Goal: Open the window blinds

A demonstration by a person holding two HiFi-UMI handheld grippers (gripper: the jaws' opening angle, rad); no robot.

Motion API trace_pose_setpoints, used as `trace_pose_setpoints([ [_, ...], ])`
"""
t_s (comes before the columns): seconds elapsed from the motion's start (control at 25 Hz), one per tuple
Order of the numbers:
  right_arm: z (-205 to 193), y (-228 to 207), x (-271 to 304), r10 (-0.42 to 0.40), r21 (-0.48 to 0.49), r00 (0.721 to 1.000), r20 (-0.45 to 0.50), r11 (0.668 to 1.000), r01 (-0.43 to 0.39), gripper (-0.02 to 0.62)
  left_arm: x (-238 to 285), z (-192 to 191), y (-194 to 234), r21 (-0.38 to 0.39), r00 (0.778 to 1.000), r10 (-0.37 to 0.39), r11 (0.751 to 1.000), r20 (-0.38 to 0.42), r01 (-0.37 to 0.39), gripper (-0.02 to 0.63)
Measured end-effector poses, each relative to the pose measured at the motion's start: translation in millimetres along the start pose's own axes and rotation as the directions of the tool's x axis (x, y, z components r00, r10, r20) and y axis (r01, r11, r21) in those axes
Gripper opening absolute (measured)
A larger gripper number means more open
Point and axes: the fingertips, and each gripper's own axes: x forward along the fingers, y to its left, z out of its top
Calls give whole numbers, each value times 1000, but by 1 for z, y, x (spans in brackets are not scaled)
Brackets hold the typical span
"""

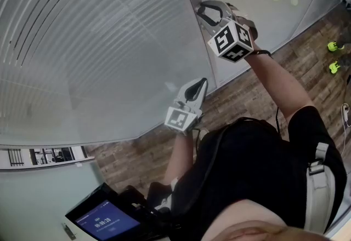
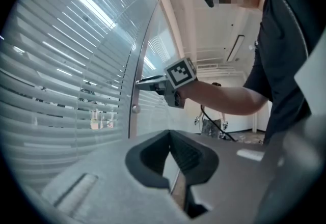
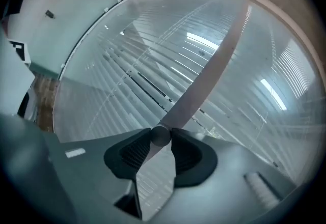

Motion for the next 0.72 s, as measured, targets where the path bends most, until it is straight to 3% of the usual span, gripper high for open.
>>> trace_pose_setpoints([
  [0.16,-1,-4,0,-9,149,1000,19,989,6,132,1,0,-1,-2,1000,0,1000,-5,0,3],
  [0.28,-2,-6,0,-12,276,999,45,961,-1,132,1,0,-1,-1,1000,-1,1000,-4,1,3],
  [0.4,-5,-5,1,-19,440,997,81,898,-19,132,0,-1,0,-1,1000,0,1000,-5,0,3],
  [0.6,-12,-8,3,-31,651,992,123,757,-57,132,-2,-1,1,-1,1000,2,1000,-4,-2,3],
  [0.72,-12,-8,2,-34,681,991,130,729,-64,132,-3,-2,2,-2,1000,7,1000,-7,-7,3],
])
